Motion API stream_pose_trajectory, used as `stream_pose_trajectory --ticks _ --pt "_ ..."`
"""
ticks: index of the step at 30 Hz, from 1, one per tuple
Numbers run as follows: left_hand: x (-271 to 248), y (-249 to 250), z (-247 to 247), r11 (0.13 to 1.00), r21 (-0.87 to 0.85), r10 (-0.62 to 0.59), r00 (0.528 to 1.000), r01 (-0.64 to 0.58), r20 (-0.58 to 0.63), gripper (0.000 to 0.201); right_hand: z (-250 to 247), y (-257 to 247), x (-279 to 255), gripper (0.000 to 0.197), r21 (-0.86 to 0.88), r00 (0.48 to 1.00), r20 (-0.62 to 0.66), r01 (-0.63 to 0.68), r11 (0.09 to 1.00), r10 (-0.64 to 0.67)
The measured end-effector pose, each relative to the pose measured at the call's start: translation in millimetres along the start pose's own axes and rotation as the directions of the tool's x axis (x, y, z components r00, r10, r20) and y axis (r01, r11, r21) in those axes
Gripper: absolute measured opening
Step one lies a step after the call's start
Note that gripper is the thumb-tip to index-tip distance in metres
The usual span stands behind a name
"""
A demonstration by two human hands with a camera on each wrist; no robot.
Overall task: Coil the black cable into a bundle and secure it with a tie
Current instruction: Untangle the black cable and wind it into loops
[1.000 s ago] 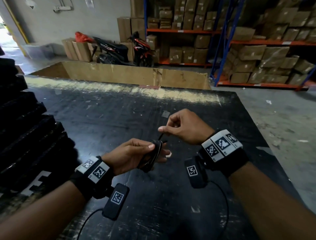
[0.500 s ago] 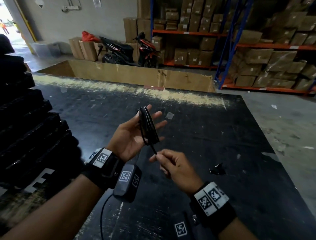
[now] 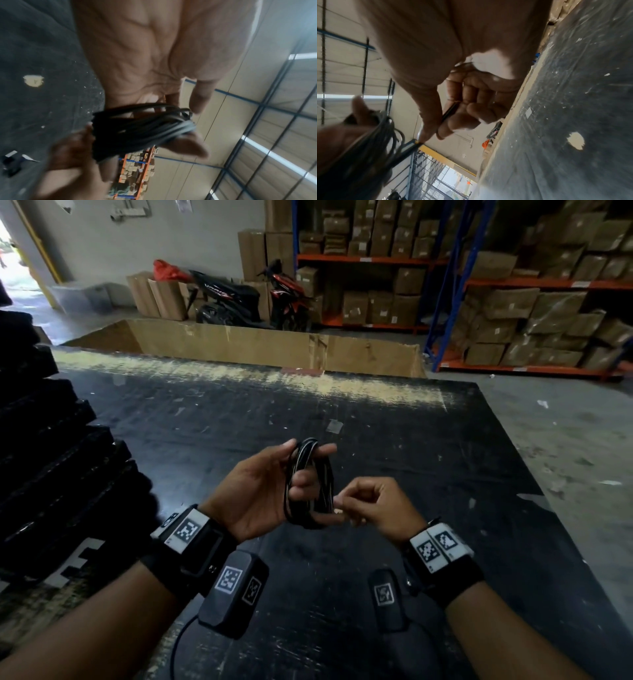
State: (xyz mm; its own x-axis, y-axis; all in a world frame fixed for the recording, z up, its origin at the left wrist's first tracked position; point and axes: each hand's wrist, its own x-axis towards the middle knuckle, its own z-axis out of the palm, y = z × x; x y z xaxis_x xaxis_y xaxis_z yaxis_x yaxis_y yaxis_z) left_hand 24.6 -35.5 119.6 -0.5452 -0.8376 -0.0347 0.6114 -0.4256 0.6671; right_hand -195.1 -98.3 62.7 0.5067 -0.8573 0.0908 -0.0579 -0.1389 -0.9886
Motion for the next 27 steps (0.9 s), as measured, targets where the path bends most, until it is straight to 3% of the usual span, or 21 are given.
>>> stream_pose_trajectory --ticks 4,9,12,17,20,24,27 --pt "-4 -8 -6 0.997 -0.035 -0.060 0.995 0.063 0.077 0.042 -6 -23 3 0.018 0.073 0.999 0.017 0.031 0.997 -0.033" --pt "-4 -15 -9 0.999 0.006 -0.032 0.999 0.032 -0.028 0.042 13 -33 -3 0.013 0.338 0.994 -0.108 0.031 0.941 0.006" --pt "-1 -21 -10 0.999 0.034 0.012 0.993 -0.008 -0.117 0.040 26 -35 -9 0.017 0.372 0.980 -0.200 0.089 0.924 -0.013" --pt "2 -29 -15 0.997 0.076 0.043 0.981 -0.029 -0.187 0.037 40 -29 -17 0.016 0.161 0.936 -0.351 0.093 0.983 -0.031" --pt "4 -32 -12 0.995 0.089 0.072 0.968 -0.052 -0.239 0.042 46 -31 -27 0.028 0.268 0.967 -0.254 0.059 0.962 0.011" --pt "7 -33 -7 0.993 0.056 0.115 0.953 -0.104 -0.280 0.044 53 -18 -36 0.049 0.171 0.970 -0.177 0.197 0.965 -0.167" --pt "7 -38 -7 0.992 0.066 0.117 0.965 -0.104 -0.234 0.042 53 -10 -32 0.036 0.043 0.930 -0.301 0.237 0.971 -0.213"
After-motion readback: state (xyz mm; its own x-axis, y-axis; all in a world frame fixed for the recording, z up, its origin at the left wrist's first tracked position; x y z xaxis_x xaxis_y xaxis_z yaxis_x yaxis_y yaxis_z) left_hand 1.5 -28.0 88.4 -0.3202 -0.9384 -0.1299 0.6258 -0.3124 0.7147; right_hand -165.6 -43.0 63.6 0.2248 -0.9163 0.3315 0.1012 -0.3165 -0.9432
